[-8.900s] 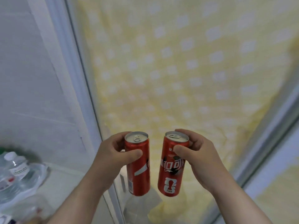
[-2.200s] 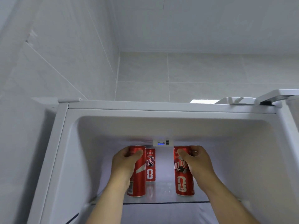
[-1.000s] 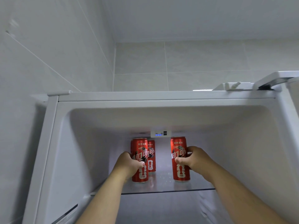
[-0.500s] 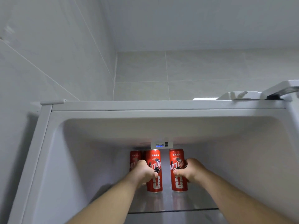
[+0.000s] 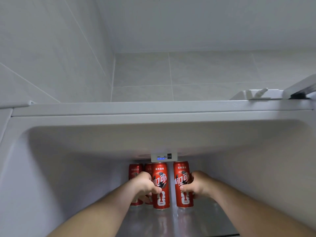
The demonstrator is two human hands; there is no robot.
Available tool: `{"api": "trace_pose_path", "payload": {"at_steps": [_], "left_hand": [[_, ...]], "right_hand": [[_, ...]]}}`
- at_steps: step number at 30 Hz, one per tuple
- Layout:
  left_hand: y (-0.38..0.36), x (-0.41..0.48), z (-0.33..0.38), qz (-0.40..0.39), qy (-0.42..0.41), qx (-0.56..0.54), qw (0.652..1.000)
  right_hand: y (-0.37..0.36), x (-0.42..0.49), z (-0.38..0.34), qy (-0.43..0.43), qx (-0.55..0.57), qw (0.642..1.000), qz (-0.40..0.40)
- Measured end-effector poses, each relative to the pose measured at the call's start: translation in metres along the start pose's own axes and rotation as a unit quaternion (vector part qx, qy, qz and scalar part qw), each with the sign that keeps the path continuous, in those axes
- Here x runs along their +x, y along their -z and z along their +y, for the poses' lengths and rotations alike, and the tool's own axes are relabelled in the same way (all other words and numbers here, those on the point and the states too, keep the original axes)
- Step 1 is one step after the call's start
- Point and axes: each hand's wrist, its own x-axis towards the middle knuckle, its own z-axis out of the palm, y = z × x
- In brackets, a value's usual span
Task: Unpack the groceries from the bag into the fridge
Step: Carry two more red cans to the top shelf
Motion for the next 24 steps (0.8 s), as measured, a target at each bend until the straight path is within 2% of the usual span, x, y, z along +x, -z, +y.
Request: {"api": "trace_pose_path", "payload": {"at_steps": [6,13,16,19,24], "left_hand": [[-0.007,0.012,0.003,0.006,-0.039,0.073,0.997],[-0.008,0.017,0.002,0.038,-0.081,0.221,0.971],[-0.01,0.016,0.003,0.101,-0.107,0.263,0.954],[-0.007,0.016,0.008,0.176,-0.163,0.235,0.942],[-0.004,0.021,0.013,0.17,-0.196,0.314,0.913]], "right_hand": [[0.001,0.016,0.002,0.011,-0.01,0.999,-0.031],[-0.006,0.027,0.015,0.013,0.026,1.0,-0.01],[-0.007,0.027,0.018,0.013,0.026,1.0,-0.004],[-0.007,0.027,0.017,0.014,0.022,1.0,0.008],[-0.008,0.027,0.017,0.02,0.009,1.0,0.016]]}}
